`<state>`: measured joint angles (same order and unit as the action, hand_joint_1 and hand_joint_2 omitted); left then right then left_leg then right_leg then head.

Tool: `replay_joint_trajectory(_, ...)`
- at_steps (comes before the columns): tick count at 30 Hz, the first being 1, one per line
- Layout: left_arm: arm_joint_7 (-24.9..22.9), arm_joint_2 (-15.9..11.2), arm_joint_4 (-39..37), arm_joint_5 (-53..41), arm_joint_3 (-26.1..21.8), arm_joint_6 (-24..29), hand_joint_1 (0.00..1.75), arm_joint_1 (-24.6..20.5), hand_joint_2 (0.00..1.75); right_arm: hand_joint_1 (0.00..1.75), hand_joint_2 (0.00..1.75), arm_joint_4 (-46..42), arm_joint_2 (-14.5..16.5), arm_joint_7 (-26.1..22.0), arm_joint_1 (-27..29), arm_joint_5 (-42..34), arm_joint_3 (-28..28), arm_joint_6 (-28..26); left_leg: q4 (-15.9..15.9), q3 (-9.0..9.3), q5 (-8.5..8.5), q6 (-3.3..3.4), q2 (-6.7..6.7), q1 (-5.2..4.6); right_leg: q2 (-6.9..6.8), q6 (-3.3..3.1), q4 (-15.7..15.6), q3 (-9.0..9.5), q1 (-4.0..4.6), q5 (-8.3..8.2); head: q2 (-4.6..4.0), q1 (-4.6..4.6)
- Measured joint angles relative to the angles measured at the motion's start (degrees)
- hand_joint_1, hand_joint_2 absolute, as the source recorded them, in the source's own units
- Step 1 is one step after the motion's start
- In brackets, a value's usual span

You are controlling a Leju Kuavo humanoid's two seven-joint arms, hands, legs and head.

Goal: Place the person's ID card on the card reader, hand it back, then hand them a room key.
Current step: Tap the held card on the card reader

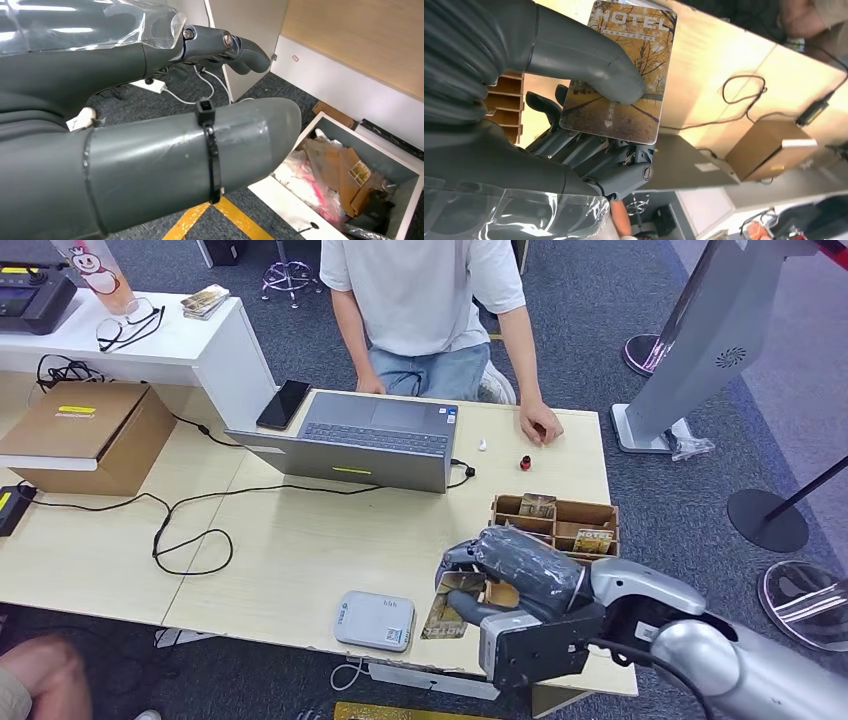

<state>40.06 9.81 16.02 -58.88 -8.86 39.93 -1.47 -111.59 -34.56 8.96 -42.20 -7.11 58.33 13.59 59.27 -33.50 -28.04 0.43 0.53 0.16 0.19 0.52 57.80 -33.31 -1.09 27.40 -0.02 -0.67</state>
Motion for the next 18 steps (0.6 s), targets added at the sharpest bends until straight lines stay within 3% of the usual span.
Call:
replay_joint_trajectory(8, 0.0, 0.4, 0.0, 0.0, -0.5, 0.0, 0.0, 0.1, 0.0, 1.75, 1.75, -0.1, 0.0, 2.8, -3.7, 4.9, 6.6, 1.9, 0.0, -0.01, 0.01, 0.0, 0.01, 0.0, -0.01, 0.0, 0.0, 0.02, -0.01, 0.0, 0.0, -0.01)
replay_joint_trajectory(18, 0.0, 0.6, 0.0, -0.3, -1.3, 0.0, 0.0, 0.0, 0.0, 1.75, 1.75, 0.1, 1.6, 3.5, -5.8, 7.2, 11.0, 1.1, 0.0, -0.01, 0.01, 0.0, 0.01, 0.0, -0.01, 0.0, 0.0, 0.01, 0.0, 0.0, 0.0, -0.01)
